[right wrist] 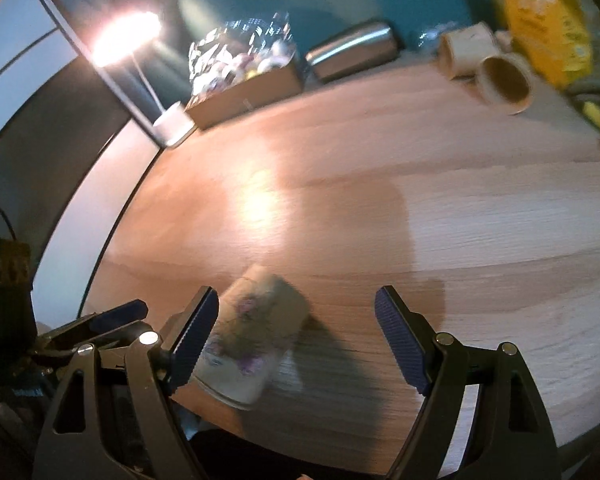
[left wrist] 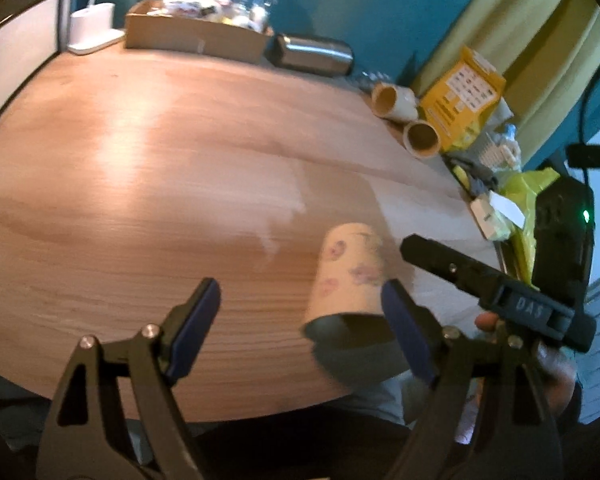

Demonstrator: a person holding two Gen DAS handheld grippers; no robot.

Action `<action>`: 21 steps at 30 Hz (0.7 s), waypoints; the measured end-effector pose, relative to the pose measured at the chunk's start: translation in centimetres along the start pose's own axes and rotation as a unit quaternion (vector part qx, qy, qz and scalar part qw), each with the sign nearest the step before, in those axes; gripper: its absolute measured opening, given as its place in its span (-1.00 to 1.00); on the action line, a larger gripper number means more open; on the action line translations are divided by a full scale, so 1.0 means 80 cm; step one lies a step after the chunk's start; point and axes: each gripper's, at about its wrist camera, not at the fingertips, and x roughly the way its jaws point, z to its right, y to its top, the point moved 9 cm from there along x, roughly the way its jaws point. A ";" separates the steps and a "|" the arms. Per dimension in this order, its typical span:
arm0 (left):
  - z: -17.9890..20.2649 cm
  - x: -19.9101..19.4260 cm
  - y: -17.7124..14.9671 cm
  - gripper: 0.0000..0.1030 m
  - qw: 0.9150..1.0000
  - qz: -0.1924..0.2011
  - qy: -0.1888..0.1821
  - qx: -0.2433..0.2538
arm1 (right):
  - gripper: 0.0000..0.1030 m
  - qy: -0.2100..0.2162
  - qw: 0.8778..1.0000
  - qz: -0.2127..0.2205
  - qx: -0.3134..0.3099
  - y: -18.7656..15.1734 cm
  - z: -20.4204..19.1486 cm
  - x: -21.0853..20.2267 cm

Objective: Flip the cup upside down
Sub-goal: 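Lift the cup with the left gripper and carry it toward the right tool, then grasp the cup with the right gripper while the left gripper releases it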

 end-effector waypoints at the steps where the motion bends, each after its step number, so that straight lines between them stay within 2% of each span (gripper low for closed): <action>1: -0.012 -0.003 0.000 0.63 1.000 0.002 0.001 -0.005 | 0.62 0.004 1.000 -0.009 0.003 0.000 -0.005 0.007; 5: -0.039 -0.006 -0.001 0.63 1.000 0.002 0.000 -0.010 | 0.62 0.008 0.998 -0.049 0.033 -0.003 -0.015 0.032; 7: -0.048 -0.010 0.002 0.63 1.000 0.009 0.011 -0.002 | 0.62 0.008 0.996 -0.067 0.054 -0.006 -0.015 0.043; 11: -0.060 -0.016 0.010 0.63 1.000 0.021 0.015 0.009 | 0.61 0.022 0.993 -0.086 0.079 -0.008 -0.021 0.056; 14: -0.064 -0.016 0.010 0.63 1.000 0.021 0.013 0.011 | 0.46 0.039 0.990 -0.100 0.089 -0.008 -0.028 0.067; 17: -0.073 -0.016 0.010 0.63 1.000 0.019 0.010 0.004 | 0.44 0.053 0.988 -0.112 0.095 -0.008 -0.033 0.076; 21: -0.076 -0.018 0.011 0.63 1.000 0.021 0.013 -0.003 | 0.27 0.069 0.986 -0.120 0.088 -0.003 -0.043 0.084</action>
